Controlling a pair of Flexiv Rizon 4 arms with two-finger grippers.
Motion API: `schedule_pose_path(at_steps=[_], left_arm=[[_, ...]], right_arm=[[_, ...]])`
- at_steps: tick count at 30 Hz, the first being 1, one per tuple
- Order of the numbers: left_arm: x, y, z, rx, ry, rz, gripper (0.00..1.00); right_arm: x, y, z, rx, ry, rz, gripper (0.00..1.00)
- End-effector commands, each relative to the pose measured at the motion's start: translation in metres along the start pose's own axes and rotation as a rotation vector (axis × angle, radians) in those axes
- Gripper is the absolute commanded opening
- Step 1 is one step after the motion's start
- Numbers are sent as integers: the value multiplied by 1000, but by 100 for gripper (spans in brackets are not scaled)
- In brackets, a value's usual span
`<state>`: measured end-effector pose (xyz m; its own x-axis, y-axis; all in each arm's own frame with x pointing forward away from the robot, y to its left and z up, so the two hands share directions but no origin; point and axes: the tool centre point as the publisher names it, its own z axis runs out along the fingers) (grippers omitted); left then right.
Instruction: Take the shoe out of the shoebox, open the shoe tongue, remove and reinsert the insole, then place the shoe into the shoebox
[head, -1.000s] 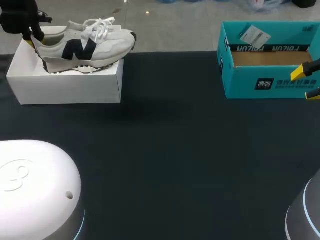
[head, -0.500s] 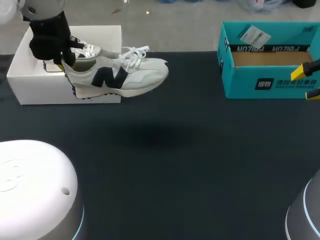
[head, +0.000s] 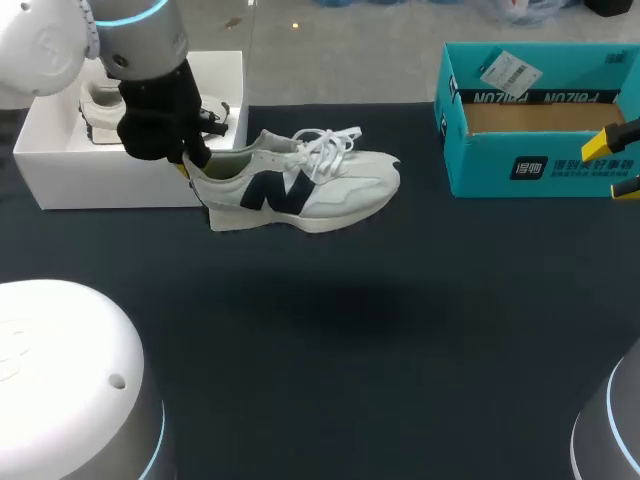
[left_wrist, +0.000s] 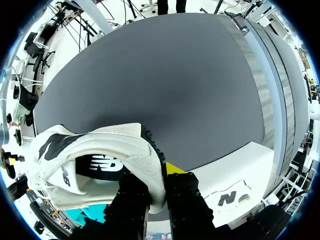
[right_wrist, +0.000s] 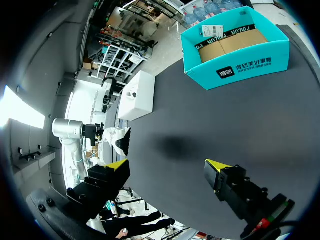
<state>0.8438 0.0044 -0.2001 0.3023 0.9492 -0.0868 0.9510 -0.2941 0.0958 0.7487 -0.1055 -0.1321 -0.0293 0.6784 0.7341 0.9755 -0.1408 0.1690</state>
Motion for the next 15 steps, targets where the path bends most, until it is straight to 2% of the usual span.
schedule_pose_path(at_steps=[1,11,15], left_arm=[[-10,-6,4,11,-7,8,0],[-33,-26,22,64,-10,44,0],[-39,-31,25,68,26,65,0]], right_arm=[[0,0,1,1,-3,2,100],[0,0,1,1,-3,2,100],[0,0,1,1,-3,2,100]])
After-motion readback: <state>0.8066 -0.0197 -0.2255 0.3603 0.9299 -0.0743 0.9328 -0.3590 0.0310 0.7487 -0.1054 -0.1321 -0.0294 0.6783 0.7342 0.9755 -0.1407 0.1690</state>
